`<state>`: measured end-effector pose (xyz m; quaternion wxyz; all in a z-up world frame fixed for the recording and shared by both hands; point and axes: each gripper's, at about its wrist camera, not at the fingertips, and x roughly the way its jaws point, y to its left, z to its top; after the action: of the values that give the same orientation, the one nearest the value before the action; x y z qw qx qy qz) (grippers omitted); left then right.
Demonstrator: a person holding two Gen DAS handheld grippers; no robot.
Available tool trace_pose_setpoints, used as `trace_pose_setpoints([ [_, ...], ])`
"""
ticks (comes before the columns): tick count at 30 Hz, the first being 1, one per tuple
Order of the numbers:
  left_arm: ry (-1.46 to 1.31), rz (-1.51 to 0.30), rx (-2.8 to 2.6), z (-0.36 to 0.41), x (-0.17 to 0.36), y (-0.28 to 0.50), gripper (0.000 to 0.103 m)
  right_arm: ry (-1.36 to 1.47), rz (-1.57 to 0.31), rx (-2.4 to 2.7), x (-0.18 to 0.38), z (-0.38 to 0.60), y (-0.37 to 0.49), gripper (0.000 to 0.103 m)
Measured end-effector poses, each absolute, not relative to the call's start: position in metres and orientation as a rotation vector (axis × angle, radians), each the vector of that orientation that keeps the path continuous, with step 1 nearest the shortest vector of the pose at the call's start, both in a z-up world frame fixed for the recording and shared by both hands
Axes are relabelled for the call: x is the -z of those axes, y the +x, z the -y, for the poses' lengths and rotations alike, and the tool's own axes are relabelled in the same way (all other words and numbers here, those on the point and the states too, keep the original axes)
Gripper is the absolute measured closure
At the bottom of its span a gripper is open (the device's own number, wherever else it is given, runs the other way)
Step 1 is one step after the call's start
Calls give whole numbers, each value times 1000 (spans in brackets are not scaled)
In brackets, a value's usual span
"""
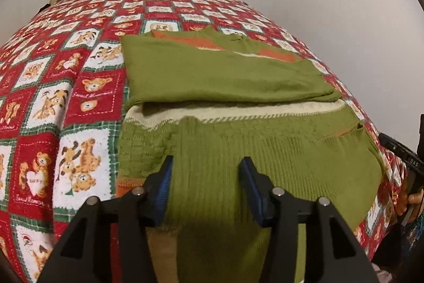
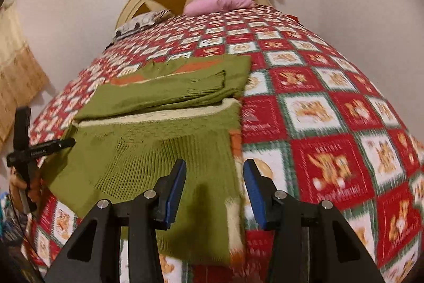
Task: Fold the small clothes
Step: 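Grasp the folded hem edge again with both tools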
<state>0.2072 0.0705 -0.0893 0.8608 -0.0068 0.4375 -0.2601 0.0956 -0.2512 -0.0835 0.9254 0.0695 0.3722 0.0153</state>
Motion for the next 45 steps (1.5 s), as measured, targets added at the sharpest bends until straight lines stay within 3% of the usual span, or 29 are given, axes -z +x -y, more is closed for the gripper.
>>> trace_pose_setpoints([
  [5,-84,-916,555,-76,90,206,51,11,-840,-12,101,234,129,56],
  [8,-68,-904,536,-75,91,204,60,-64,-824,5,107,224,128,56],
  [10,-43,-897,518,-74,92,203,77,-132,-799,30,106,216,124,72],
  [11,-51,-897,523,-75,91,203,86,-170,-795,46,106,212,122,94],
  [14,-92,-883,532,-81,89,198,96,-233,-770,62,102,202,111,95],
  [22,-126,-813,549,-87,66,180,96,-112,-643,45,56,207,88,96],
  [45,-248,-818,417,-88,26,280,97,-230,-541,84,-2,192,193,96],
])
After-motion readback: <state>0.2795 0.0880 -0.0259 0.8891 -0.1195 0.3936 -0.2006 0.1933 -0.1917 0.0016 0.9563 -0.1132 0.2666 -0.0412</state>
